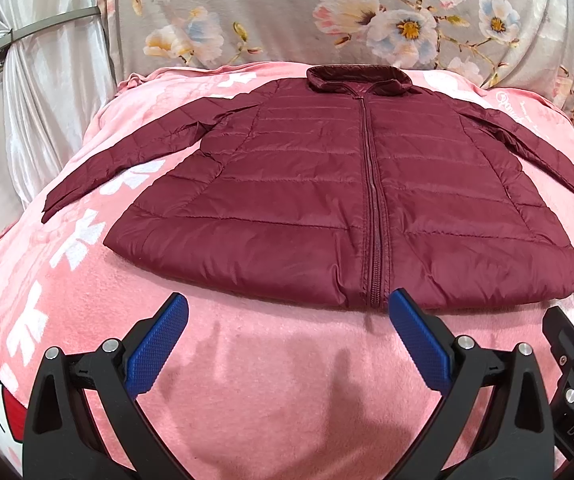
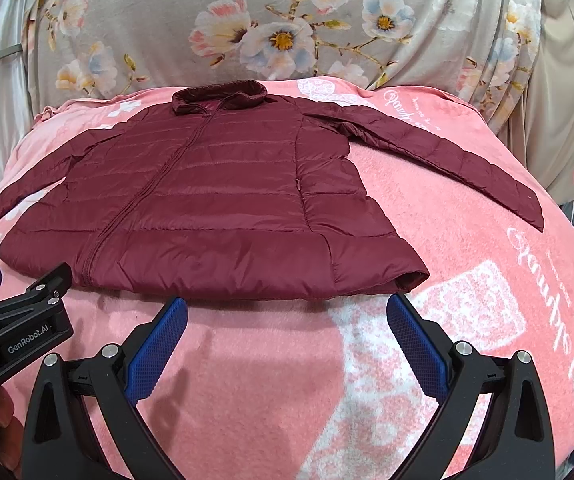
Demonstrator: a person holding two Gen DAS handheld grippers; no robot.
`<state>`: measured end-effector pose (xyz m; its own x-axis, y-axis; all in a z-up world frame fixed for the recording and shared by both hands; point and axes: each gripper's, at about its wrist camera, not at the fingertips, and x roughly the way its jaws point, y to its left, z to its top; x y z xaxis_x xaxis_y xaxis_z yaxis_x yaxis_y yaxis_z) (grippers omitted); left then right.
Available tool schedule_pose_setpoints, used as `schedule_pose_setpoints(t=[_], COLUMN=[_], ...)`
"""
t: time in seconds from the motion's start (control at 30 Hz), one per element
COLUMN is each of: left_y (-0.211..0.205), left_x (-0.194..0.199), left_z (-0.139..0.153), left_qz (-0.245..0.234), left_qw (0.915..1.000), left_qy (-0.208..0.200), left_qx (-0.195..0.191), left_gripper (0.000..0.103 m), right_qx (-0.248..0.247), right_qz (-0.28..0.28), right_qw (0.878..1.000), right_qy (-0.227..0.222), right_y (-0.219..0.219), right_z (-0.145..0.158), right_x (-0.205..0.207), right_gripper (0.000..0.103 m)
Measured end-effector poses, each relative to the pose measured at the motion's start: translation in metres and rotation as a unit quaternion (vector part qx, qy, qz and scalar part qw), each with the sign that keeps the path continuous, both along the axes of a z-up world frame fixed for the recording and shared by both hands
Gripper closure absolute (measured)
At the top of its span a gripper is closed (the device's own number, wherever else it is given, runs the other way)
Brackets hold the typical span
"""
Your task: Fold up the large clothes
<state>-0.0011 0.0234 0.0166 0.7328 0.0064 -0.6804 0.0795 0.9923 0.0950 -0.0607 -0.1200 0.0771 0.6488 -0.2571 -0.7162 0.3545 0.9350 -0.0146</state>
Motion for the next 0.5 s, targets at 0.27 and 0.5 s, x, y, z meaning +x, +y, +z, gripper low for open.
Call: schedule_pose_setpoints(t=[0.27, 0.5], left_y=[-0.0005, 0.0001], left_x=[0.0000, -0.0007], left_z=[-0.0002, -0.0009], left_qz=[0.000, 0.001], left_qw=[1.0000, 1.0000], left_qy=[0.000, -0.001], left_qx=[0.000, 0.001], left_gripper=[0.005, 0.005], right_qx=[0.000, 0.000], right_qz=[0.001, 0.001], right_qw=[1.000, 1.000], right_qy=[0.000, -0.001], right_y=[-0.0012, -0.0003], right_z=[0.0014, 0.0014], right_x=[0.0008, 0.0011], right_gripper=[0.005, 0.005])
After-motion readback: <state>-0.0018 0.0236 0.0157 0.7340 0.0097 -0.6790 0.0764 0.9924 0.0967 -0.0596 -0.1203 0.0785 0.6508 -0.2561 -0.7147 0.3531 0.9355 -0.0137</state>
